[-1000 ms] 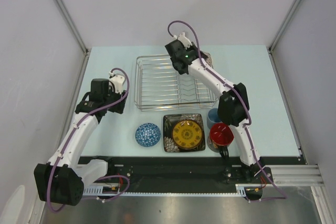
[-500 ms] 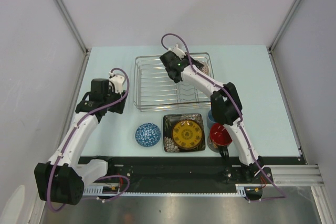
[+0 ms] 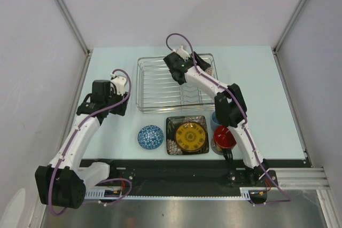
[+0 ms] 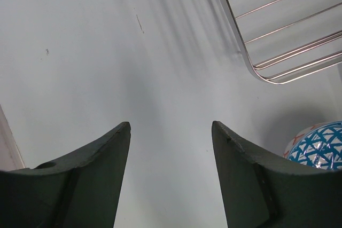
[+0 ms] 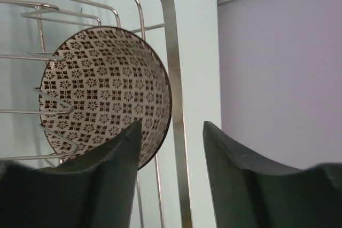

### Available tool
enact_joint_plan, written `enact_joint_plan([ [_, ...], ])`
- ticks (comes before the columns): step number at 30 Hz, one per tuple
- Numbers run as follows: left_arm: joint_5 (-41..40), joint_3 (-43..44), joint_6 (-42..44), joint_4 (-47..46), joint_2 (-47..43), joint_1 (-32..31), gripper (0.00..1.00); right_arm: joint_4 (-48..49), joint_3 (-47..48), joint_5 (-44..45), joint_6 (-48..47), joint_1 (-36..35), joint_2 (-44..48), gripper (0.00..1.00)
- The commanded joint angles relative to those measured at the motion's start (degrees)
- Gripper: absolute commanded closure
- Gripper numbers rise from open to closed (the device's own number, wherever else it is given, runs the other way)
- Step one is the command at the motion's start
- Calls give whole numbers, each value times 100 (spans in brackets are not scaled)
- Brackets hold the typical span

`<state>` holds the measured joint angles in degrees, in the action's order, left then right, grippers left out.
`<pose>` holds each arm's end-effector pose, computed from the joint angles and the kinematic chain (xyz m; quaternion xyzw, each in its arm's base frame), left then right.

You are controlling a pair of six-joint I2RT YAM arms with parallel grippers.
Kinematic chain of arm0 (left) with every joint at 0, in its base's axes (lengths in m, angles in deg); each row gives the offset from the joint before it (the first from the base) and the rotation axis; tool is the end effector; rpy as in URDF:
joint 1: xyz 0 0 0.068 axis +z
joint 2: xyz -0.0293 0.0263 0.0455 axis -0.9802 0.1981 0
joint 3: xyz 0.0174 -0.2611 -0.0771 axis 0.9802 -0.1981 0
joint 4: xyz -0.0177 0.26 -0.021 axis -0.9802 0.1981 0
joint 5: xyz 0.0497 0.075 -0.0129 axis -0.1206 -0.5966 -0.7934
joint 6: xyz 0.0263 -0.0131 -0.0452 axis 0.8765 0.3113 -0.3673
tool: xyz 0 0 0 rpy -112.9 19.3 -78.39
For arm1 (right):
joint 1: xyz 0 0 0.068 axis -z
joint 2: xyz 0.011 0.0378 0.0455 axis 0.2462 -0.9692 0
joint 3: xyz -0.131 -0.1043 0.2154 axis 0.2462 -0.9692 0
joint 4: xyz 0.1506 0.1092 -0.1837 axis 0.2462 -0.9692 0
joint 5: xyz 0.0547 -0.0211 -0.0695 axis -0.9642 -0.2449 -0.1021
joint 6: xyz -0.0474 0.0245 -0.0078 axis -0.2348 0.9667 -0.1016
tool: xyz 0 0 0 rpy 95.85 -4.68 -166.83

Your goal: Load the mixed dishes into the dish rack

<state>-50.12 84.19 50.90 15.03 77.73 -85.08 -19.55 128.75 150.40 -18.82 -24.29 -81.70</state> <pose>0.2175 -0.0264 0.2724 0.1673 0.9119 -0.0006 0.3747 0.4207 0.2934 0.2232 -0.1744 0.7986 -0.4425 0.3689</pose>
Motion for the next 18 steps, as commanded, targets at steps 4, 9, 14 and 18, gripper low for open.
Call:
enact_joint_plan([
  [4,66,73,45,-58,-99,70,32,-162,-24,71,313,5,278,24],
  [9,49,187,54,47,-99,70,32,-522,213,168,524,-231,883,20],
  [14,407,397,115,188,-308,166,31,-244,-607,334,-113,-934,2051,17],
  [18,998,477,449,512,-608,272,30,-536,-1027,-292,665,-1734,3019,12],
])
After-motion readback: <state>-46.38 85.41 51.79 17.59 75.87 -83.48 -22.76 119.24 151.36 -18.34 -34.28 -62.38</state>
